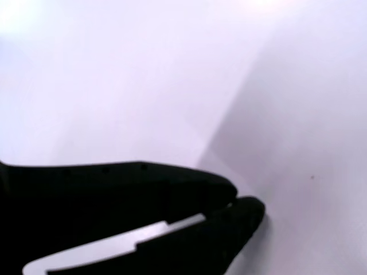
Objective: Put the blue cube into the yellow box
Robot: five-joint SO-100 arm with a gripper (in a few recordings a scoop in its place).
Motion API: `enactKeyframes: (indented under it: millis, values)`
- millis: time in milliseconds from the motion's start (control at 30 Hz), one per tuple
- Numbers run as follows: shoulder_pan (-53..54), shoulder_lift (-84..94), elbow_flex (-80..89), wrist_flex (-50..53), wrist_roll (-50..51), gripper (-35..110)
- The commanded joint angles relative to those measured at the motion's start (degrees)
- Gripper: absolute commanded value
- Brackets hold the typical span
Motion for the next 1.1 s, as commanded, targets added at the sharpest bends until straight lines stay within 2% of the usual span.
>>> enactKeyframes:
  millis: [0, 267, 533, 667, 867, 1067]
  values:
    - [-1.7, 1.7, 1.6, 0.6, 1.1, 0]
    - [-1.5, 1.7, 1.6, 0.5, 1.5, 5]
    - [-2.4, 1.4, 1.6, -0.8, -0.9, 0]
    - [-2.2, -6.5, -1.1, -13.2, -0.5, 2]
    - [-4.7, -29.6, -16.9, -35.0, 2.8, 15]
    - [-7.8, -48.5, -35.4, -43.9, 8.9, 38]
